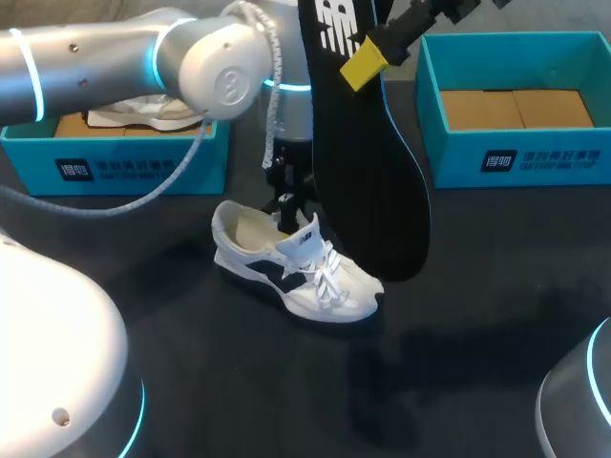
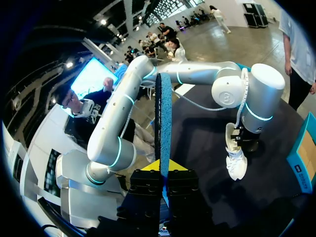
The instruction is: Take the shoe out of the shoebox, open the shoe tongue, remove and reinsert the insole, then place the shoe into the shoebox
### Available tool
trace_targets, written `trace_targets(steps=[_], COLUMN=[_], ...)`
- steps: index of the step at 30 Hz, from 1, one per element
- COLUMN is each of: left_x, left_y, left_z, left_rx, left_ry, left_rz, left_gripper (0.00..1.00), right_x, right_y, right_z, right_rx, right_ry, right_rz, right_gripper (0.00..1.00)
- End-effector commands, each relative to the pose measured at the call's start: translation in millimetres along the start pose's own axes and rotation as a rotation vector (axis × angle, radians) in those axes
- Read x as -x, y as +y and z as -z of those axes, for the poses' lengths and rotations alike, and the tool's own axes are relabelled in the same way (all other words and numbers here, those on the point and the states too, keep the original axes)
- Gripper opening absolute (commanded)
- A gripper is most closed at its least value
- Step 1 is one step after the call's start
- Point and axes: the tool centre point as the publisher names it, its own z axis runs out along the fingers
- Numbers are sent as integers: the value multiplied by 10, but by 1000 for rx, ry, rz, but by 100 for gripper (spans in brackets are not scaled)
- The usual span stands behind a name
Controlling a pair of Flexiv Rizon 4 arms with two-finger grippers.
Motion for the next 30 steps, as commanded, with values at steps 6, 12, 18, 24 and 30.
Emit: trace_targets(steps=[6, 12, 18, 24, 30], left_x=[79, 79, 79, 87, 107], left_y=[-35, -35, -35, 3, 64], left_z=[249, 249, 249, 261, 305], left_rx=[-40, -40, -40, -36, 52], left_ry=[62, 62, 62, 85, 151], left_rz=[-196, -196, -196, -241, -357], left_gripper=[0, 0, 0, 0, 0], right_x=[2, 2, 2, 2, 2], right_y=[17, 17, 17, 17, 17], right_z=[-7, -7, -7, -7, -7], right_rx=[-3, -3, -3, -3, -3], right_ry=[-1, -1, -1, -1, -1], right_rz=[-2, -2, -2, -2, -2], right_gripper=[0, 0, 0, 0, 0])
